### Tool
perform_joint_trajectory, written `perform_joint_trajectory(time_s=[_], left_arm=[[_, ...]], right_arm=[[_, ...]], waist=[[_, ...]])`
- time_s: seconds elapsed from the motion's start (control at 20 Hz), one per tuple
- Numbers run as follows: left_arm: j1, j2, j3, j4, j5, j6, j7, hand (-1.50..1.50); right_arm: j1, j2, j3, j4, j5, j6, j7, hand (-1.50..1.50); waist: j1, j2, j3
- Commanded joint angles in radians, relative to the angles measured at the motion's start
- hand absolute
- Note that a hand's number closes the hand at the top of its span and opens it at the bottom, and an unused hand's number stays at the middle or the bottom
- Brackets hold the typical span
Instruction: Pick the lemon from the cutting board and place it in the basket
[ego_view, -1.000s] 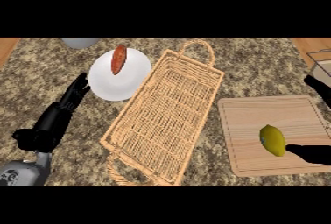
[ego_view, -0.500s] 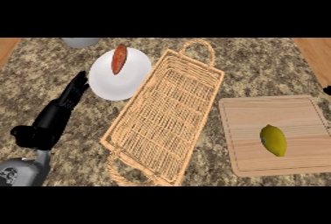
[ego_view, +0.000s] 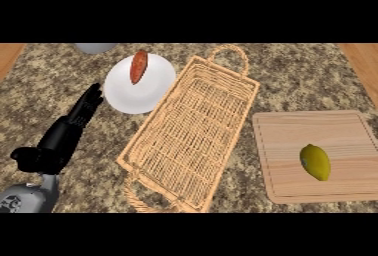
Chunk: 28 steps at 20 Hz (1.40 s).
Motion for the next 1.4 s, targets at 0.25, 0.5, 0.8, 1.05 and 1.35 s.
perform_joint_trajectory(time_s=[0.25, 0.5, 0.8, 1.05, 1.35], left_arm=[[0.041, -0.021, 0.044, -0.02, -0.017, -0.056, -0.002, 0.0], [-0.016, -0.049, 0.054, 0.022, -0.06, -0.065, -0.003, 0.0], [-0.026, -0.084, 0.065, -0.01, -0.079, -0.061, 0.028, 0.0], [0.029, -0.091, 0.105, 0.05, -0.096, -0.122, -0.059, 0.0], [-0.078, -0.081, 0.18, 0.056, -0.075, -0.177, 0.029, 0.0]], right_arm=[[0.049, 0.261, 0.012, 0.002, 0.201, -0.007, -0.099, -1.5], [0.0, 0.356, 0.118, 0.171, 0.419, -0.066, -0.286, -1.5], [-0.083, 0.408, 0.162, 0.377, 0.587, -0.155, -0.426, -1.5], [0.035, 0.486, 0.167, 0.326, 0.687, -0.199, -0.514, -1.5], [-0.023, 0.56, 0.202, 0.356, 0.732, -0.201, -0.54, -1.5]], waist=[[0.011, 0.003, 0.001], [0.014, 0.005, 0.001], [0.02, 0.005, 0.001], [0.012, 0.003, 0.0], [0.011, 0.004, 0.0]])
